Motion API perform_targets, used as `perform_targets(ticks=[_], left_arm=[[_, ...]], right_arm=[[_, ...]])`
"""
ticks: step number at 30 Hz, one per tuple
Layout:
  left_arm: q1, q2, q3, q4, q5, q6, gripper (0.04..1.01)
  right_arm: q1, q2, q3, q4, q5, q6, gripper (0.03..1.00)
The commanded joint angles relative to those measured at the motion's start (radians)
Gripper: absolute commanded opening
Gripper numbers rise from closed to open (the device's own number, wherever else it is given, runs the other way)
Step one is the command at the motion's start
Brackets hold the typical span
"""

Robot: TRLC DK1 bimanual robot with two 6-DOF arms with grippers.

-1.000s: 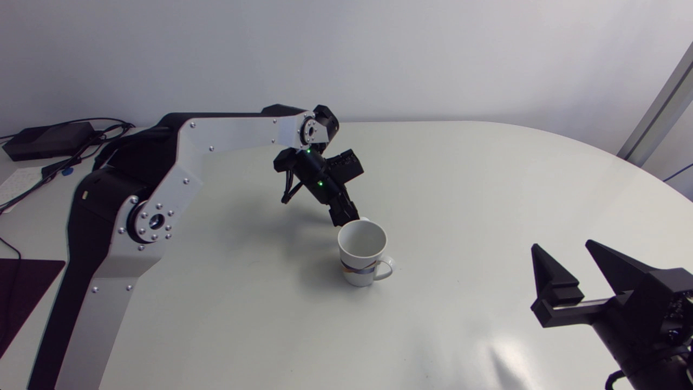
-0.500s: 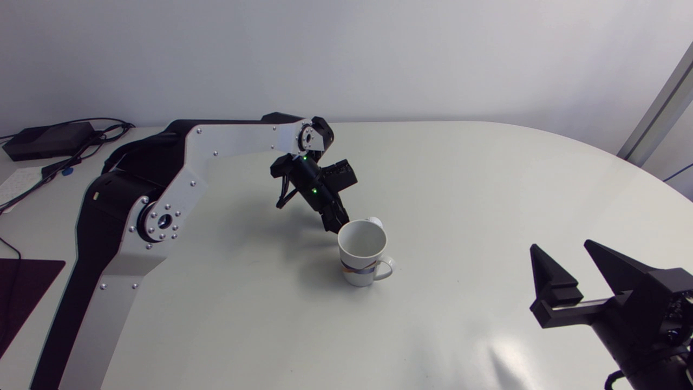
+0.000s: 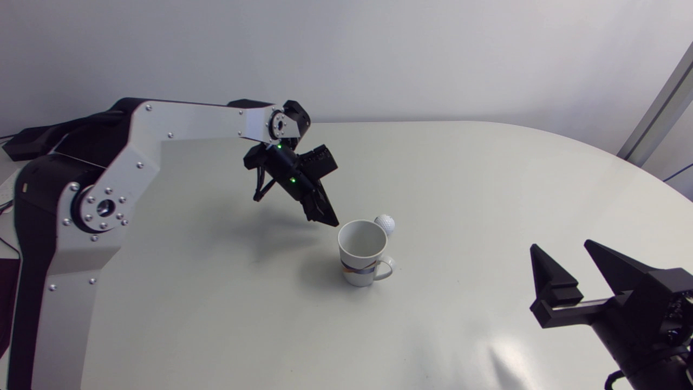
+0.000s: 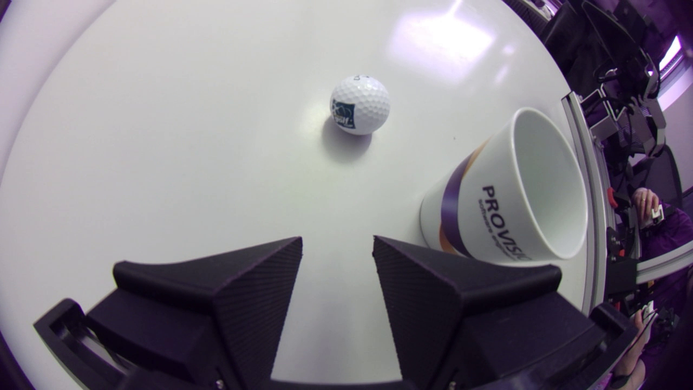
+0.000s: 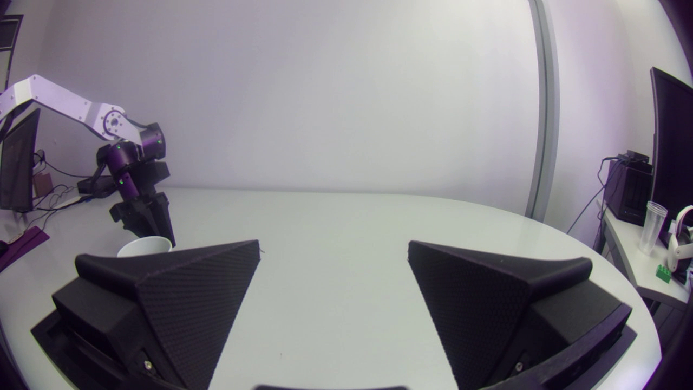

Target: Pick up the white golf ball from the table and place it into the cup.

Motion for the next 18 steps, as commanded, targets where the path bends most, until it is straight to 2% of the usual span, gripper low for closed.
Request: perform_targets(ticks=[1,5,7,8,10,12,15,17,18], left_arm=[[0.017,-0.053,-0.056,0.006,0.003,0.037,0.493],[0.024,-0.096,-0.123,0.025,0.003,0.039,0.508],[0.024,-0.144,-0.194,0.074,0.003,0.031,0.531],[0.024,-0.167,-0.228,0.103,0.003,0.019,0.567],[0.026,-0.210,-0.280,0.146,0.003,-0.010,0.703],[0.035,-0.272,-0.347,0.227,0.003,-0.069,0.770],[0.052,-0.394,-0.445,0.334,0.003,-0.170,0.948],[0.073,-0.486,-0.511,0.399,0.003,-0.240,0.977],[0.084,-0.532,-0.533,0.410,0.003,-0.268,0.979]], right_arm=[[0.012,0.005,-0.037,-0.024,-0.006,0.014,0.964],[0.023,-0.015,-0.037,-0.023,-0.006,0.013,0.964],[0.034,-0.038,-0.037,-0.021,-0.004,0.016,0.964],[0.037,-0.047,-0.037,-0.018,-0.002,0.025,0.964],[0.037,-0.050,-0.038,0.003,-0.002,0.039,0.964],[0.037,-0.047,-0.041,0.023,-0.002,0.050,0.964],[0.038,-0.038,-0.017,0.052,0.005,0.068,0.964],[0.038,0.000,0.032,0.052,0.016,0.082,0.964],[0.038,0.038,0.066,0.051,0.021,0.085,0.964]])
